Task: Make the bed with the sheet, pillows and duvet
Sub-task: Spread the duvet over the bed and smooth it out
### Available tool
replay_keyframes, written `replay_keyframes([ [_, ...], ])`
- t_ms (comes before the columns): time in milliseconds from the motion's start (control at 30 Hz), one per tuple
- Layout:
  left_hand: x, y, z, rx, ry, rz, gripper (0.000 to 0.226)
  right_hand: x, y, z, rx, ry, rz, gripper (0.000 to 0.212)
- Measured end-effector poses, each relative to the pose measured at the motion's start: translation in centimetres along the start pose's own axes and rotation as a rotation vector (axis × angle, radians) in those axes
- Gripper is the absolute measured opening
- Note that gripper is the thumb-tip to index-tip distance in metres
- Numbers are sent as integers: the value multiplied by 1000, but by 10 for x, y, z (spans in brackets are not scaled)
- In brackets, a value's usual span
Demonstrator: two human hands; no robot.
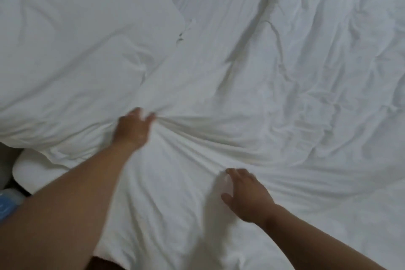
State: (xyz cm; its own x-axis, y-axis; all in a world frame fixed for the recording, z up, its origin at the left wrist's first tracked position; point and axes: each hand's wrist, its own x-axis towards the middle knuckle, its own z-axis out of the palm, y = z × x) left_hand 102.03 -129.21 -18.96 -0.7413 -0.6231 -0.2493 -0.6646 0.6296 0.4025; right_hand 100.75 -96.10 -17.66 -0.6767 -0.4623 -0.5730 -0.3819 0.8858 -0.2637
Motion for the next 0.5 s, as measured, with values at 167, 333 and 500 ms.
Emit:
replay_keyframes([
  [167,2,-56,-29,318,-135,-67,53,50,-34,-29,12,102,-49,65],
  [333,43,-24,7,320,-245,-15,90,97,-47,-38,-32,80,-116,82],
  [500,72,-38,16,348,-201,29,74,109,-36,-20,-69,-56,-155,91],
])
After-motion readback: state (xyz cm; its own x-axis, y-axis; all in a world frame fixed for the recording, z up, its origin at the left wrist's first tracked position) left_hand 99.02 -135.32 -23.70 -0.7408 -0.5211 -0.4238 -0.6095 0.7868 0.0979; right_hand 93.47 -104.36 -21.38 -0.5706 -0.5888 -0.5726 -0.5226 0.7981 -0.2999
